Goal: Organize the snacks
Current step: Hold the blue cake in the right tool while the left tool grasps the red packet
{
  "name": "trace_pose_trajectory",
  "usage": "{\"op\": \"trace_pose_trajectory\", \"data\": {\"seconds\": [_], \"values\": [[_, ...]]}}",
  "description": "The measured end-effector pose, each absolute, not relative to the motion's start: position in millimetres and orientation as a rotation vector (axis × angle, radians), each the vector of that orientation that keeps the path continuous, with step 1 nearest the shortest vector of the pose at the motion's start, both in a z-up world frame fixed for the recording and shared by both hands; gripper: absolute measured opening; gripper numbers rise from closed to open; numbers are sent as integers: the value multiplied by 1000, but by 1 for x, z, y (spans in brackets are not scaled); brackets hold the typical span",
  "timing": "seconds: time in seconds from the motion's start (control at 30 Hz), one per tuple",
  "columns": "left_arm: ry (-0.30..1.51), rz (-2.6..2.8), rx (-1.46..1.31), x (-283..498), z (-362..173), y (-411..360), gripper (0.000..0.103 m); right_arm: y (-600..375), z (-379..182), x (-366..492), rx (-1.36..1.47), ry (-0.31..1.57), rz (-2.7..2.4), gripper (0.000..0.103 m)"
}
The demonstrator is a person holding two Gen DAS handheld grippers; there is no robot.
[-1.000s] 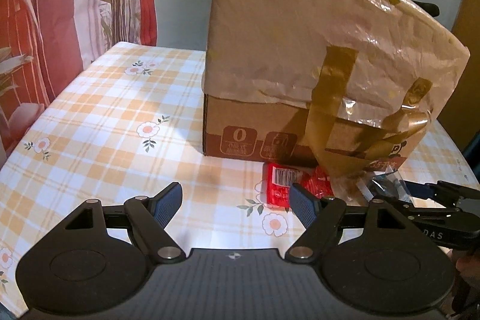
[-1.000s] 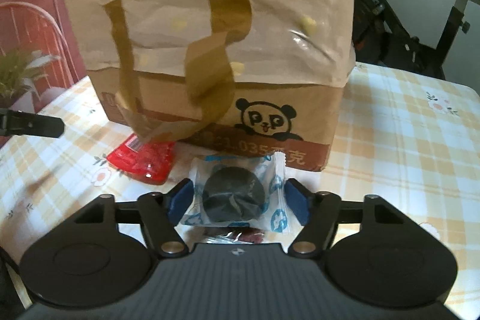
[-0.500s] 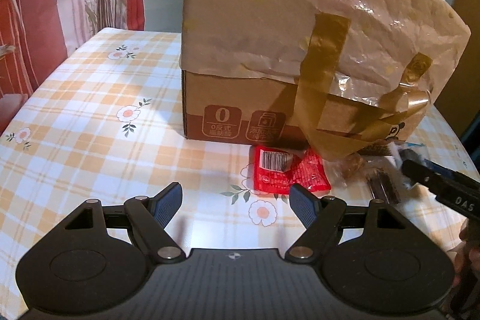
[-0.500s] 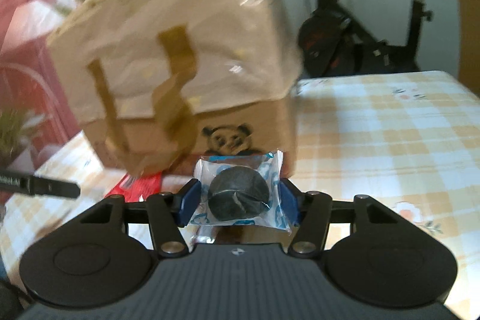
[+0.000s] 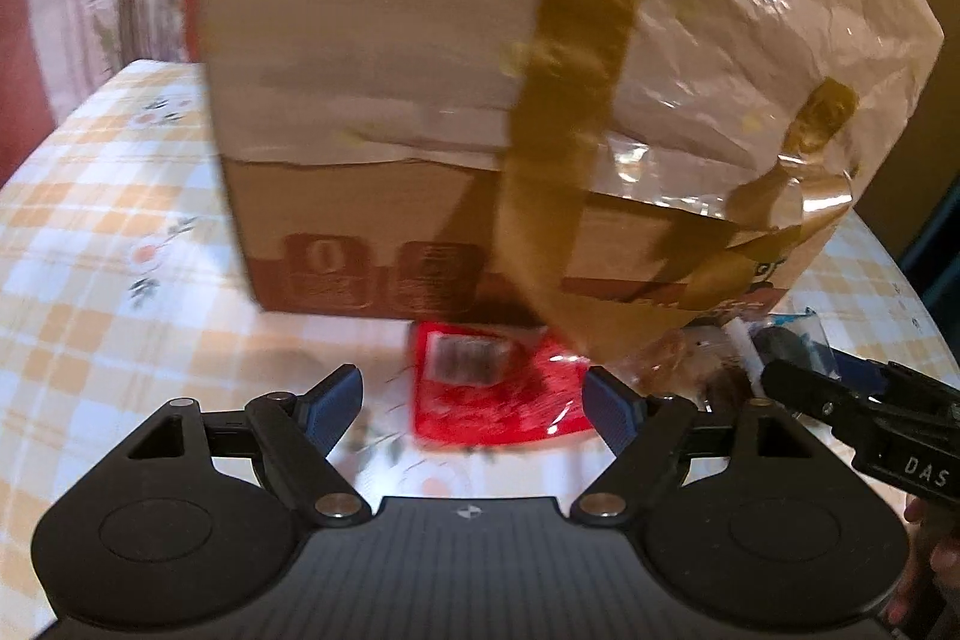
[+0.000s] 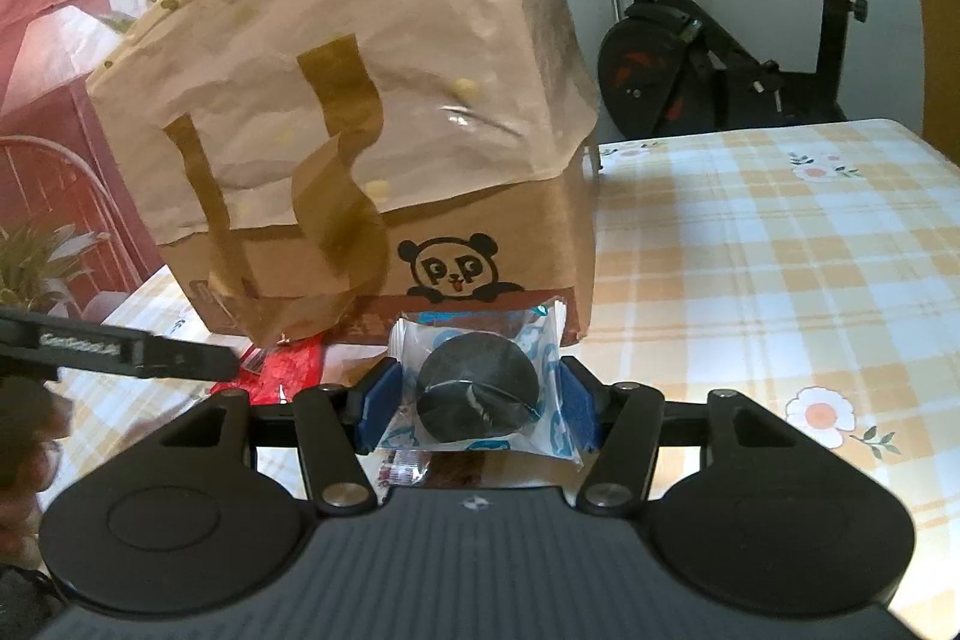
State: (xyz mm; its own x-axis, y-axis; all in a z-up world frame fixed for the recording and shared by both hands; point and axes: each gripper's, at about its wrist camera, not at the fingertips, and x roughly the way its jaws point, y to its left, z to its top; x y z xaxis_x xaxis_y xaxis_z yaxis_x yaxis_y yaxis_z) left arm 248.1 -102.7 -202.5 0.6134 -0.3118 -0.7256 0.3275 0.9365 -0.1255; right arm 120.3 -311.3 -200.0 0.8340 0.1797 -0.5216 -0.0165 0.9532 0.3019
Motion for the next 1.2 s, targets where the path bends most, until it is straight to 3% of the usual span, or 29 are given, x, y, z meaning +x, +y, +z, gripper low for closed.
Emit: {"op": "trace_pose_trajectory", "data": {"seconds": [0.17,0.67,0.77,0.8,1.2], "values": [[848,-365,55,260,-215,-120,83,-312,-202,123,299,584,118,59],[814,-289,167,266,-231,-147,99,-312,-204,125,303,597,135,59],[801,-294,160,258,-231,-138,87,-311,-204,126,303,602,137,59],[794,-296,157,255,-230,-137,78,-311,-204,126,302,603,139,59],[804,-301,114,231,-225,-104,72,-311,-204,126,303,601,137,59]]}}
